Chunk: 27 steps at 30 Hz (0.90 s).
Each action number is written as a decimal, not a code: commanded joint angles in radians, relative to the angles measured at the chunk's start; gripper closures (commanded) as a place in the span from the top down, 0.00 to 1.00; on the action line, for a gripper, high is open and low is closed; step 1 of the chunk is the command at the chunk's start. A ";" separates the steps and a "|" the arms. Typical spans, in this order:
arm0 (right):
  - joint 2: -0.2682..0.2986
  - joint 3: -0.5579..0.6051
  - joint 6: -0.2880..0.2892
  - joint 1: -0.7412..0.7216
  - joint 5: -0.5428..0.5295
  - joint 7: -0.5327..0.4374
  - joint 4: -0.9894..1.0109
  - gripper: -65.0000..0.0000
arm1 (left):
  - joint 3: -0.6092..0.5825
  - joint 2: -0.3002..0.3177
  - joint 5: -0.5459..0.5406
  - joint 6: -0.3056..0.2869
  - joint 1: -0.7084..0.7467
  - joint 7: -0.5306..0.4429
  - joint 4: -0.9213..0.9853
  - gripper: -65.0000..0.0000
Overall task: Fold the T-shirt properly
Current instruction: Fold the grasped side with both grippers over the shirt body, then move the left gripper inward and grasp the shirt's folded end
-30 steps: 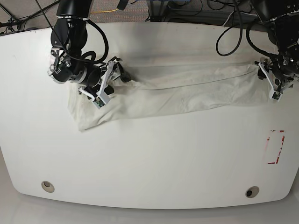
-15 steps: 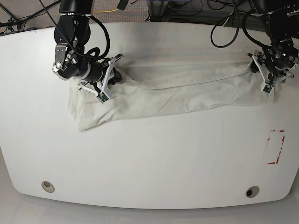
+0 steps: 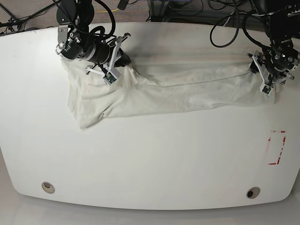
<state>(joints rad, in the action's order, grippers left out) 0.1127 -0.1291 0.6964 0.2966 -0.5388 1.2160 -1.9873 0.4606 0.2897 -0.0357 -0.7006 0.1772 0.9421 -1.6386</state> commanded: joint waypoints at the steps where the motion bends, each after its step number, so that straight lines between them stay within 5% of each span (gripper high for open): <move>1: 0.034 -0.001 0.002 0.000 -0.047 -0.015 -0.019 0.27 | 0.004 0.016 0.004 0.002 -0.011 -0.013 -0.013 0.56; 5: 0.095 -0.016 0.002 -0.001 -0.169 -0.015 -0.027 0.60 | 0.008 0.016 -0.003 0.002 -0.018 -0.011 -0.022 0.56; 8: 0.123 -0.094 0.002 -0.027 -0.255 -0.015 -0.023 0.67 | 0.040 0.010 -0.003 0.002 -0.054 -0.004 -0.022 0.56; 11: 0.121 -0.206 0.002 -0.058 -0.257 -0.015 -0.008 0.67 | 0.122 -0.007 -0.026 0.002 -0.092 0.061 -0.022 0.56; 17: 0.132 -0.228 0.002 -0.185 -0.177 -0.015 0.138 0.66 | 0.270 -0.013 -0.237 0.002 -0.164 0.234 -0.015 0.57; 23: 0.129 -0.223 0.002 -0.234 -0.175 -0.015 0.297 0.44 | 0.353 0.019 -0.467 0.002 -0.161 0.329 0.021 0.60; 27: 0.121 -0.223 0.002 -0.253 -0.175 -0.015 0.371 0.44 | 0.410 0.029 -0.510 0.002 -0.163 0.343 0.133 0.72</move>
<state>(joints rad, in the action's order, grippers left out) 0.2264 -0.3496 0.6922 0.0624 -0.6846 1.2232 -1.6157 0.8478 0.2977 -0.5388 -0.6975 0.0193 1.2873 -1.5337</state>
